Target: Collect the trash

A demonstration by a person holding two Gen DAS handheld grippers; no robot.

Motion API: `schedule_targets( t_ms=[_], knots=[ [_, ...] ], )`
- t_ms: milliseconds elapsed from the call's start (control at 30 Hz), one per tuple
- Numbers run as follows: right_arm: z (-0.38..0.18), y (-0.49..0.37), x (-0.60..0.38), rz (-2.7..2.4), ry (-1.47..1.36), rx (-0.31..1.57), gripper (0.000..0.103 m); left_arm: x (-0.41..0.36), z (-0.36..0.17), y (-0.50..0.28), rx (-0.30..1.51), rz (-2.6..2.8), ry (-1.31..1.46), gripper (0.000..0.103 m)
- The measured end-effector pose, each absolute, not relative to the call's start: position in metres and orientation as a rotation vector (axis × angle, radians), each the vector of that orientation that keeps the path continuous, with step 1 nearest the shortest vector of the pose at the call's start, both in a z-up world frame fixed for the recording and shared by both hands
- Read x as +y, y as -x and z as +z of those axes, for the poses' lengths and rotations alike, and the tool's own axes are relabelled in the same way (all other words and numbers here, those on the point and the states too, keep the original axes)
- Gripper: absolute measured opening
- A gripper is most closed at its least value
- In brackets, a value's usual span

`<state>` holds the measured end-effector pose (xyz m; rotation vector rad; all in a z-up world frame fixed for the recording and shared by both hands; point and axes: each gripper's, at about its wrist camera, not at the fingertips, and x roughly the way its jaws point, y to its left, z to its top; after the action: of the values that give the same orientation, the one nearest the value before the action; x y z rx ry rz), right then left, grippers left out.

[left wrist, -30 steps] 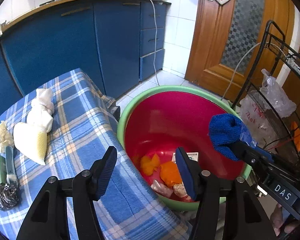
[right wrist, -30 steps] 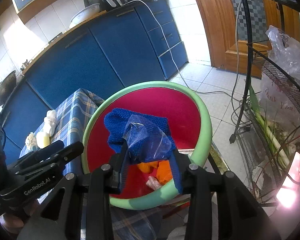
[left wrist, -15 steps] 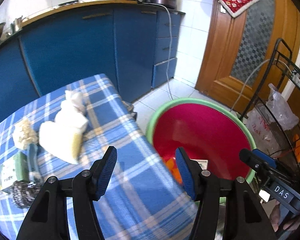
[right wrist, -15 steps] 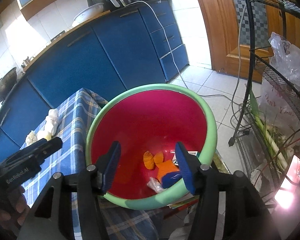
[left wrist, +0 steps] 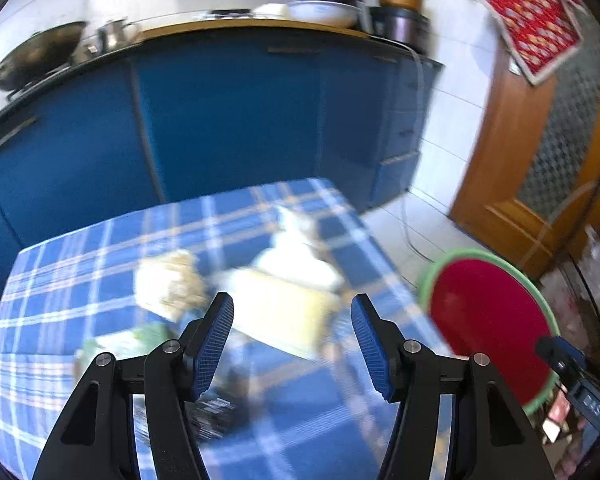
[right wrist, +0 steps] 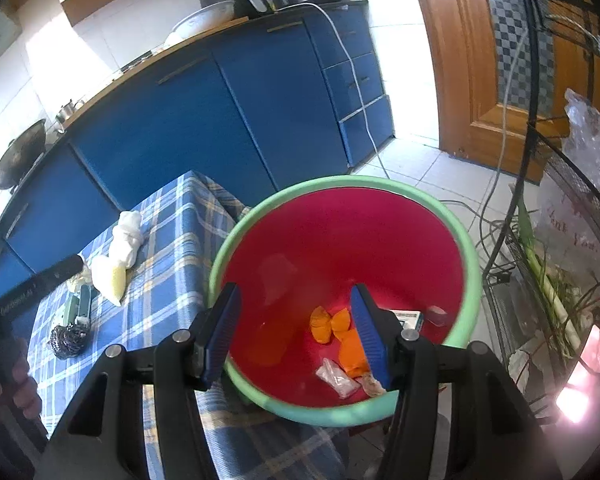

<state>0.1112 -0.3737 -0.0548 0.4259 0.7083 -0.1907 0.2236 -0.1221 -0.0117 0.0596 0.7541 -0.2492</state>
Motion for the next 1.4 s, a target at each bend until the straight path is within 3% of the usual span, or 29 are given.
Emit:
schedule_targets(
  t_ms=[533, 1033, 1200, 1400],
  knots=[
    [-0.032, -0.153, -0.328, -0.133, -0.329, 0.707, 0.067, -0.044, -0.049, -0.304, 0.857, -0.067, 0.089, 0.068],
    [-0.021, -0.231, -0.259, -0.002, -0.256, 0.734, 0.07, -0.029, -0.081, -0.321, 0.942, -0.089, 0.221, 0.068],
    [-0.03, -0.257, -0.237, 0.033, -0.262, 0.755, 0.07, -0.019, -0.08, -0.32, 0.94, -0.071, 0.239, 0.061],
    [-0.048, -0.291, -0.223, 0.052, -0.286, 0.825, 0.07, -0.014, -0.079, -0.322, 0.948, -0.074, 0.268, 0.059]
  ],
)
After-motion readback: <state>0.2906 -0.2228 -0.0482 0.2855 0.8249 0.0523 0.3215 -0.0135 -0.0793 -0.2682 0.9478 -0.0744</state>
